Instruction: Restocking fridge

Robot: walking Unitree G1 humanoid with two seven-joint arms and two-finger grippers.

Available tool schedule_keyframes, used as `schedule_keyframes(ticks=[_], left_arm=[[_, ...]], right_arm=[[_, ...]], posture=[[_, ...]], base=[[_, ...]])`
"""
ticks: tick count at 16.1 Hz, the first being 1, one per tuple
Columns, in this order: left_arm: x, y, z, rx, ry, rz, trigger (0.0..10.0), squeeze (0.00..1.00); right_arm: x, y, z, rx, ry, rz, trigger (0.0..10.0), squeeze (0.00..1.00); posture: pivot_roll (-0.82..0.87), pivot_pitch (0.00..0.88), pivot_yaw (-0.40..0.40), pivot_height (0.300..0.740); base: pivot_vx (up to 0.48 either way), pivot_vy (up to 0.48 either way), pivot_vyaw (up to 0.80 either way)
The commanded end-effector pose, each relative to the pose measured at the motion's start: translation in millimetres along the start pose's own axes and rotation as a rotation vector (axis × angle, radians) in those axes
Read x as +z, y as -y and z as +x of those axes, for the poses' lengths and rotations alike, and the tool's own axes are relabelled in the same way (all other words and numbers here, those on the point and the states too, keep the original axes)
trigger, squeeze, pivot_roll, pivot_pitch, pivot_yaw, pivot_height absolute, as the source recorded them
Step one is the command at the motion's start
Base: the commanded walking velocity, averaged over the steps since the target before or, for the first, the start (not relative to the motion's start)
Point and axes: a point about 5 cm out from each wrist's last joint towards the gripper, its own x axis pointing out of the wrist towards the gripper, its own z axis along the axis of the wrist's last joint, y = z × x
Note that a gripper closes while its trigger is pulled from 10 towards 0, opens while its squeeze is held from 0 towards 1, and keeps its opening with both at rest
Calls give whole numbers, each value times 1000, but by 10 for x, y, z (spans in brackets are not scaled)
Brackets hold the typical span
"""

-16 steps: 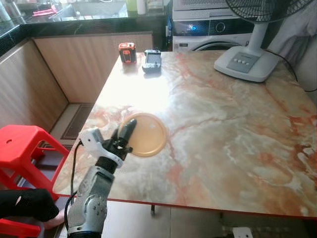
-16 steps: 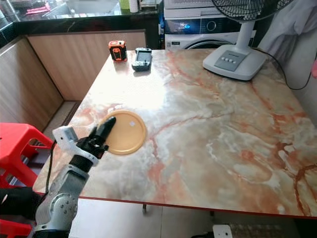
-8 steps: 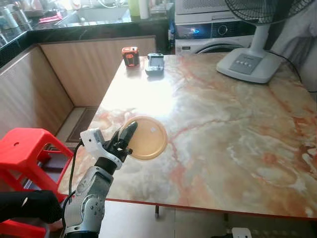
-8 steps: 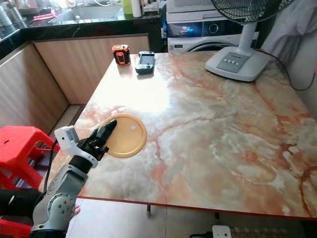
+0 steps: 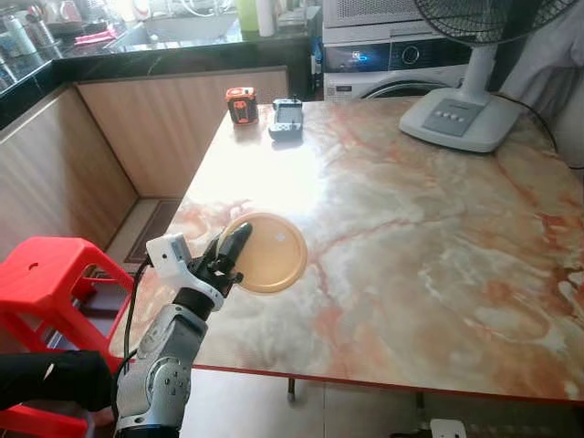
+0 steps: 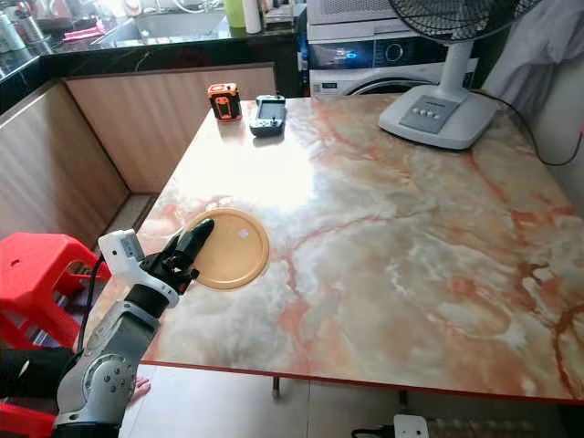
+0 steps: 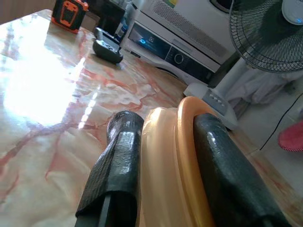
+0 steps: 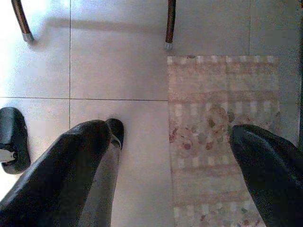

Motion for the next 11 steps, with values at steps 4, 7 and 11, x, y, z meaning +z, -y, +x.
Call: schedule_keyframes(ticks=[4,7,11], left_arm=[[41,-22,-14,18,15,7,10000,0],[35,-28,-26,29,18,3,10000,0],[42,-38,-28,29,13,3,10000,0]], right_arm=[[32,-47,1,11,8,16,10000,0],[40,-46,3,14,10,15,10000,0],[50,-68,2,19,13,16,10000,0]], posture=[[93,0,99,740],[98,0,101,740],[92,0,112,740]], base=[[0,257,0],[0,277,0],[0,277,0]])
